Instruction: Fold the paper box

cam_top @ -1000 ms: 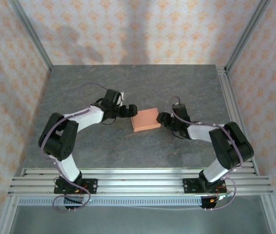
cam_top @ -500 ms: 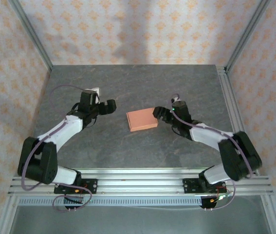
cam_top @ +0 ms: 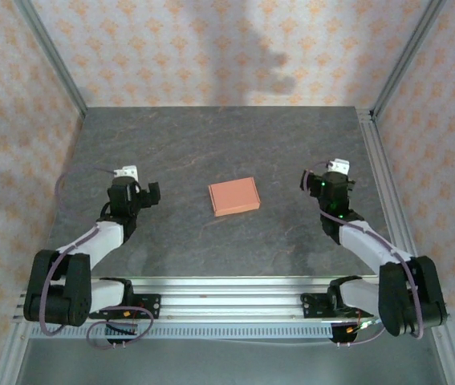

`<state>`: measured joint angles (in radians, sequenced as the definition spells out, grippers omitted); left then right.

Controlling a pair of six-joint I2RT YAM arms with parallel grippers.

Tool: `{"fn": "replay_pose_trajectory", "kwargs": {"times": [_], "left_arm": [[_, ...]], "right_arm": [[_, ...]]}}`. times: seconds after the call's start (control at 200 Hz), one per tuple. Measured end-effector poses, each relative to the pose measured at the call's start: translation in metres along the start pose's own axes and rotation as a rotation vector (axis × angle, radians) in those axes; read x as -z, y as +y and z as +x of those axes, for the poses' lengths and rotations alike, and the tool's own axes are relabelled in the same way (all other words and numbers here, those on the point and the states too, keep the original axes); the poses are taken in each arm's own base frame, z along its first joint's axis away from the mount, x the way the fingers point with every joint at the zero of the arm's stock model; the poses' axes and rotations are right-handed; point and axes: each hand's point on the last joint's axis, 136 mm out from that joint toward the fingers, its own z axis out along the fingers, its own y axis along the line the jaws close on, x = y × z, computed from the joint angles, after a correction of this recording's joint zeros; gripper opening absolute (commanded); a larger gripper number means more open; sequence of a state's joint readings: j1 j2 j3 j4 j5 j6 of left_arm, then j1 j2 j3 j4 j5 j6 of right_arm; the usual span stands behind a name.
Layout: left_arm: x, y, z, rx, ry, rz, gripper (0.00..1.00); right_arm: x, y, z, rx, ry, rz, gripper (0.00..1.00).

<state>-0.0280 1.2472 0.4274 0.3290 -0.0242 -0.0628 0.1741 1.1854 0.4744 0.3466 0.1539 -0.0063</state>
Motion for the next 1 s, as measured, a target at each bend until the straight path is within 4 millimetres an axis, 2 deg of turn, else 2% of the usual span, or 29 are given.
{"fn": "replay_pose_trajectory", "kwargs": {"times": [0.105,0.205,0.28,0.37,0.475,0.571,1.001], "left_arm": [[-0.008,-0.001,0.000,-0.016,-0.043,0.001,1.00],[-0.017,-0.002,-0.003,-0.023,-0.069,0.003,1.00],[-0.022,-0.003,-0.003,-0.020,-0.082,0.002,1.00],[-0.030,-0.005,-0.004,-0.021,-0.098,0.005,1.00],[-0.037,-0.005,0.003,-0.039,-0.076,0.002,1.00],[-0.037,-0.006,0.000,-0.045,-0.085,0.003,1.00],[-0.036,-0.007,-0.003,-0.043,-0.098,0.005,1.00]], "right_arm": [[-0.017,-0.021,0.012,0.013,-0.012,0.063,1.00],[-0.035,-0.038,0.033,-0.003,0.005,0.100,1.00],[-0.047,-0.043,0.050,-0.007,0.026,0.104,0.99],[-0.054,-0.039,0.063,-0.002,0.056,0.078,0.99],[-0.055,-0.034,0.050,-0.017,0.010,0.048,0.99],[-0.055,-0.031,0.045,-0.023,-0.011,0.033,0.99],[-0.055,-0.028,0.038,-0.030,-0.039,0.018,0.99]]}}
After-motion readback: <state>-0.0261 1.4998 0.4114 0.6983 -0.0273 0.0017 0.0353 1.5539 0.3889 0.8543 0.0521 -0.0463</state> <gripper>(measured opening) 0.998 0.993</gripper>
